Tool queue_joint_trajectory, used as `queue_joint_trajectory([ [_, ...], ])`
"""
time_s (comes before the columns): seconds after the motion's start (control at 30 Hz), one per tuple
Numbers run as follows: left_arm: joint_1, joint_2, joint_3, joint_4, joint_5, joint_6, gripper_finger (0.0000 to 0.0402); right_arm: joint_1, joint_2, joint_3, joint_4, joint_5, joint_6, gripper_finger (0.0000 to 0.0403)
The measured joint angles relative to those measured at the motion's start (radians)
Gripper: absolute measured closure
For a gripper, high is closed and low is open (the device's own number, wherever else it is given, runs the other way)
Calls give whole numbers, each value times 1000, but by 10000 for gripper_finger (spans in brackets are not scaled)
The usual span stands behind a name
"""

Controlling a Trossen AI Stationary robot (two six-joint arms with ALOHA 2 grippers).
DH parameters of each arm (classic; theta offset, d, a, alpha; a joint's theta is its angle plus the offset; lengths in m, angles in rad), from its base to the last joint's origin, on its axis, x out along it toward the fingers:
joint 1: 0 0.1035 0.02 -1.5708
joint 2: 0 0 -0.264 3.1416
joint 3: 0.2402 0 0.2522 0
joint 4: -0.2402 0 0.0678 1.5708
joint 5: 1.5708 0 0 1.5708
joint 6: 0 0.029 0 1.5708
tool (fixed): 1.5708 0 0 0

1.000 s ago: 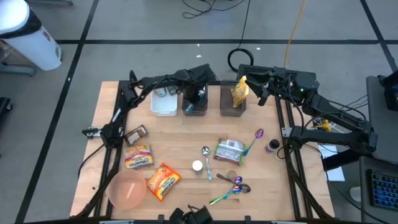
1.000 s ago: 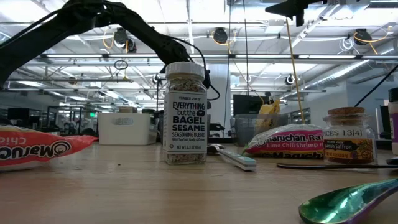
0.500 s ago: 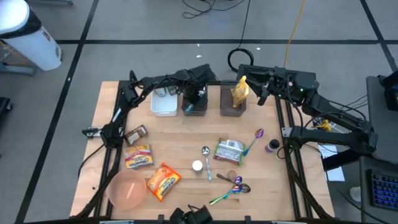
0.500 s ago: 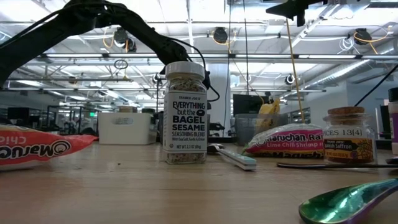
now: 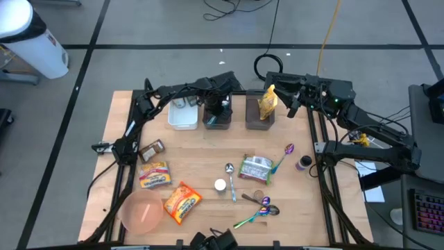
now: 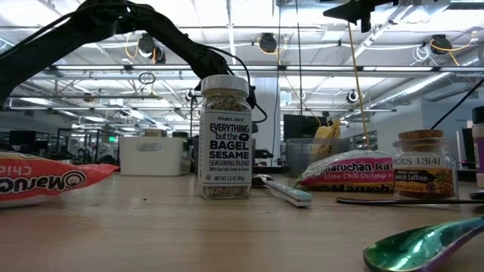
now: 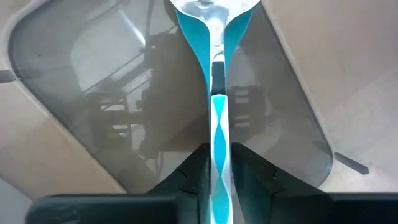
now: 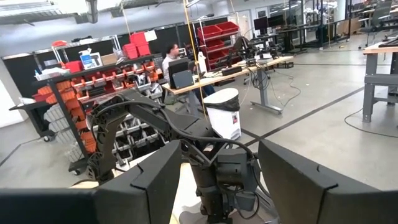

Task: Pick & Place Food Item
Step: Put the right patterned spoon into the left black bin, then put the top violet spoon into the left black bin

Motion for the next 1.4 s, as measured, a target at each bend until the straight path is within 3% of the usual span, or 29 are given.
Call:
queue_joint_trajectory([
  [0.57,2,-1,0,-12,60,7,201,0,0,0,0,0,0,195],
  [0.8,17,-18,0,-22,116,5,184,0,0,0,0,0,0,195],
  [1.07,21,-177,0,28,66,59,183,0,0,0,0,0,0,195],
  [1.4,-30,-548,0,321,105,154,183,0,0,0,0,0,13,195],
])
